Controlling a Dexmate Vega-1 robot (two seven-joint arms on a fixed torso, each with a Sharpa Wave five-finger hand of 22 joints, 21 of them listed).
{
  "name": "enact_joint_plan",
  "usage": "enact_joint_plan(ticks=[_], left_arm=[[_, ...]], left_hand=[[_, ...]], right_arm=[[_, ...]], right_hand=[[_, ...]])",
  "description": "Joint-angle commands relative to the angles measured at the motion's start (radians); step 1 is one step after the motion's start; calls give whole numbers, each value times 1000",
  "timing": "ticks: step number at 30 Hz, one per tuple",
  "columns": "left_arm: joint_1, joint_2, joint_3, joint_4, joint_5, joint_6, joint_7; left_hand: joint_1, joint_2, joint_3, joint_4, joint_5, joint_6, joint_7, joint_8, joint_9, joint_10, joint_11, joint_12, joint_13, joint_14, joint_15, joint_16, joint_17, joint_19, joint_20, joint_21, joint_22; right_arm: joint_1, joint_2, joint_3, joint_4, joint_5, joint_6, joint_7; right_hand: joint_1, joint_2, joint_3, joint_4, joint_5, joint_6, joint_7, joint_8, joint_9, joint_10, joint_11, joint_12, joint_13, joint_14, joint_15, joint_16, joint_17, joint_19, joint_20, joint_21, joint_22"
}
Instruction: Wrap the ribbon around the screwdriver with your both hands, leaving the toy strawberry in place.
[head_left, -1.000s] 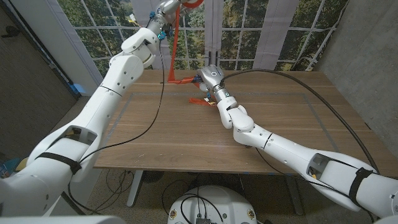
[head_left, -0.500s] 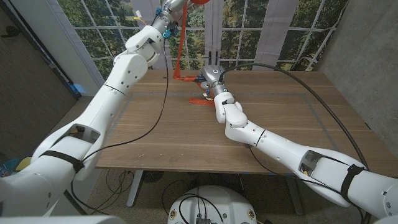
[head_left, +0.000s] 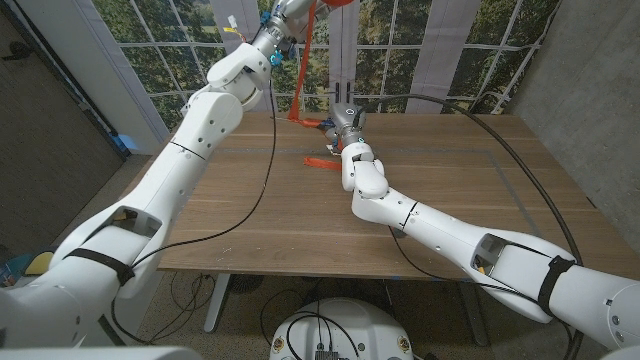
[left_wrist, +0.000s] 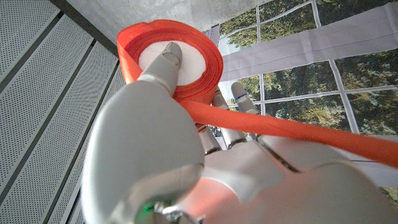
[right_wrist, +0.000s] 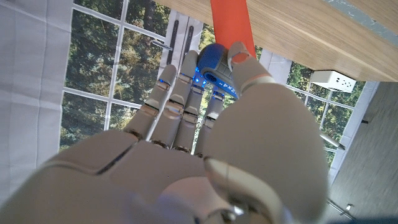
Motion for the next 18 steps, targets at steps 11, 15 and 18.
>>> enact_joint_plan(ticks=[11, 15, 18], left_arm=[[151, 73, 4, -110, -35, 17, -19], [183, 80, -2, -122, -54, 12, -25], [198, 89, -3, -132, -60, 12, -31]], left_hand=[[-31, 39, 36, 35, 7, 124, 117, 79, 4, 211, 37, 147, 192, 11, -120, 9, 7, 1, 3, 12, 2], [-30, 40, 36, 34, 7, 124, 118, 78, 4, 211, 38, 147, 193, 10, -119, 8, 7, 0, 3, 13, 1], [-29, 39, 36, 33, 7, 124, 119, 79, 4, 211, 38, 148, 194, 11, -120, 8, 6, 0, 2, 14, 1]], right_arm=[[-12, -20, 68, -97, 153, -130, -95], [-1, -12, 66, -86, 163, -159, -126], [0, -12, 73, -87, 180, -161, -150]], right_hand=[[13, 1, 67, 51, 0, 259, 30, 6, 11, 188, -24, 7, 5, 30, -56, 8, 5, 11, 6, 9, 3], [14, 0, 69, 51, 0, 257, 32, 5, 13, 189, -21, 7, 6, 30, -52, 9, 7, 10, 7, 9, 3], [16, 0, 70, 50, 0, 258, 33, 5, 14, 189, -23, 7, 7, 29, -53, 10, 8, 10, 8, 10, 4]])
